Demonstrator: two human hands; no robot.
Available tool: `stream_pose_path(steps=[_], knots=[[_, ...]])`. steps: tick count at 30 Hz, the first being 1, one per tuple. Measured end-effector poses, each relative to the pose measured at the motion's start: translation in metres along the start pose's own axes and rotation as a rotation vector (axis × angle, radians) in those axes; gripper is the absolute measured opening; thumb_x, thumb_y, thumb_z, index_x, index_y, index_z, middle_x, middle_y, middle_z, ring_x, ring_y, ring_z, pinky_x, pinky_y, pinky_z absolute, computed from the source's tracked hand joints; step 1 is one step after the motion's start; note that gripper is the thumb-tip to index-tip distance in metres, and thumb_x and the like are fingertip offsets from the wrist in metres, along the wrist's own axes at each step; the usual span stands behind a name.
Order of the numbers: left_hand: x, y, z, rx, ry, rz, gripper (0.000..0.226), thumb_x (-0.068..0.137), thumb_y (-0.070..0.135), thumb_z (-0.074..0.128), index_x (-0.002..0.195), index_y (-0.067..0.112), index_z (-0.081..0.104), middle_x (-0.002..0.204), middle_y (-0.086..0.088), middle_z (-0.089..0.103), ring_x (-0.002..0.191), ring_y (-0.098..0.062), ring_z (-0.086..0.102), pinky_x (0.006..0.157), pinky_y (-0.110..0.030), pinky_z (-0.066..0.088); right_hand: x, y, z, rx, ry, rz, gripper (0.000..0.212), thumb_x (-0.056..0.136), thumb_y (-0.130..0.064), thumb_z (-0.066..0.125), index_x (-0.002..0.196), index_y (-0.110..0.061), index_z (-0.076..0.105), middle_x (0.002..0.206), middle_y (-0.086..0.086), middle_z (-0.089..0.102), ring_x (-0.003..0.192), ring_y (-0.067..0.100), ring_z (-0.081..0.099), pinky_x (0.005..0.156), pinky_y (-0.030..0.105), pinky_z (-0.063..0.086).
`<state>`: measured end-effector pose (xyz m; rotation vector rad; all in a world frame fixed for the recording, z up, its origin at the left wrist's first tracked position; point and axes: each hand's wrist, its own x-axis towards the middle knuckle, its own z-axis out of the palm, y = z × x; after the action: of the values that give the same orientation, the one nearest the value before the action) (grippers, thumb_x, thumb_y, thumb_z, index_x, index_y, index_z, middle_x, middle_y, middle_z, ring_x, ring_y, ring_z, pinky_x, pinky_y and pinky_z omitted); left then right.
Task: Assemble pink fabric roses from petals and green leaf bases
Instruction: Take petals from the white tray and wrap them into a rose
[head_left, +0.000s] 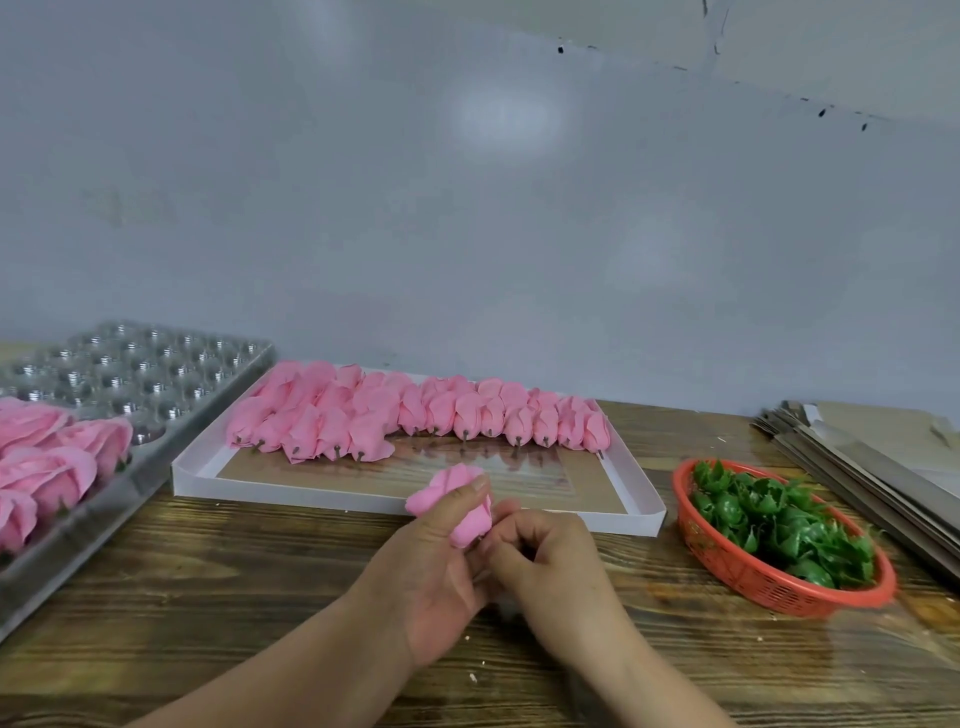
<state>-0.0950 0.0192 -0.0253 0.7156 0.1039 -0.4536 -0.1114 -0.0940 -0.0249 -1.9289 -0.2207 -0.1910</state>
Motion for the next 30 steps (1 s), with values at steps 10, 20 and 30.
stream_pose_path(steps=[10, 20, 30], knots=[[0.001, 0.000, -0.004, 0.118, -0.041, 0.078, 0.032, 0.075, 0.035, 0.058, 0.097, 0.012, 0.062, 0.093, -0.014, 0.070, 0.087, -0.030, 0.064, 0.094, -0.050, 0.046, -0.004, -0.005, 0.001, 0.069, 0.009, 0.011, 0.021, 0.081, 0.004, 0.057, 0.061, 0.002, 0.062, 0.071, 0.020, 0.065, 0.060, 0.019, 0.059, 0.061, 0.036, 0.050], [0.002, 0.000, -0.005, 0.161, -0.183, 0.049, 0.043, 0.083, 0.037, 0.050, 0.100, 0.000, 0.063, 0.114, -0.028, 0.064, 0.102, -0.036, 0.064, 0.094, -0.047, 0.047, -0.006, -0.008, -0.002, 0.073, 0.116, -0.002, 0.011, 0.073, -0.001, 0.069, 0.068, -0.006, 0.061, 0.064, 0.009, 0.061, 0.062, 0.020, 0.056, 0.065, 0.048, 0.052], [0.003, -0.008, -0.004, 0.076, -0.257, 0.087, 0.041, 0.095, 0.038, 0.043, 0.075, 0.019, 0.074, 0.085, -0.012, 0.069, 0.081, -0.024, 0.070, 0.074, -0.036, 0.056, -0.012, -0.012, 0.005, 0.087, 0.234, -0.086, 0.029, 0.068, -0.006, 0.079, 0.086, -0.024, 0.065, 0.075, 0.004, 0.065, 0.068, 0.007, 0.058, 0.067, 0.027, 0.052]])
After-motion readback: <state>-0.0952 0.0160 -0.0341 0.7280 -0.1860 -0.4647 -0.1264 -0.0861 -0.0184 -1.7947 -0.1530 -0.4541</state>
